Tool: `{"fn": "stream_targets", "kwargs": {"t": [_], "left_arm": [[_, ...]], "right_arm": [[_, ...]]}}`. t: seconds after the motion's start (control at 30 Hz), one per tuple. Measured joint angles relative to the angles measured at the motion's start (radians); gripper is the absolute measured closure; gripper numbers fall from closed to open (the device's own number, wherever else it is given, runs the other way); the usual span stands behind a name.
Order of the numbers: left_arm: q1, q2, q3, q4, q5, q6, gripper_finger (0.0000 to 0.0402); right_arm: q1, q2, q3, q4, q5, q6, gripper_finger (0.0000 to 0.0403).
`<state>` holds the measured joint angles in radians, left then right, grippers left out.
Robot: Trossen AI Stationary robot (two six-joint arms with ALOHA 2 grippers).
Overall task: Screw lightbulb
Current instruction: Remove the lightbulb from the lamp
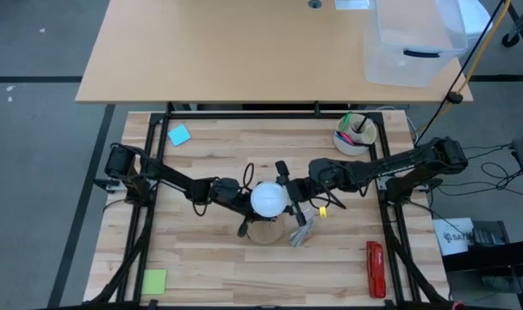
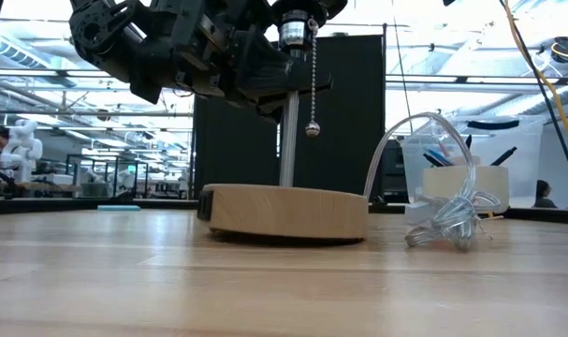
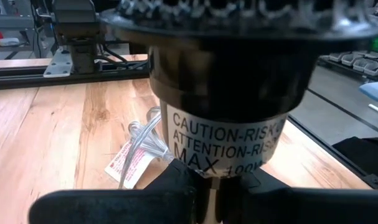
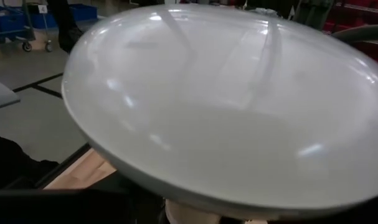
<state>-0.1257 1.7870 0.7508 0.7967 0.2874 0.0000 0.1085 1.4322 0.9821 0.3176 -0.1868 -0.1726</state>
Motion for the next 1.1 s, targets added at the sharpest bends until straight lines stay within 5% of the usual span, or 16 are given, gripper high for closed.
{"fn": "stream_targets", "kwargs": {"t": [0.4, 0.7, 1.1], "left_arm": [[0.0, 0.0, -0.001, 0.002, -0.001, 0.006, 0.0374], [-0.001, 0.0, -0.001, 0.001, -0.001, 0.01, 0.0374], [-0.001, 0.001, -0.002, 0.0, -0.005, 0.014, 0.0374]], "right_arm": [[0.0, -0.004, 0.0, 0.002, -0.004, -0.018, 0.0201], [0.007, -0.008, 0.002, 0.002, 0.018, -0.003, 0.0146], [0.08, -0.038, 0.006, -0.082, 0.242, 0.002, 0.0115]]}}
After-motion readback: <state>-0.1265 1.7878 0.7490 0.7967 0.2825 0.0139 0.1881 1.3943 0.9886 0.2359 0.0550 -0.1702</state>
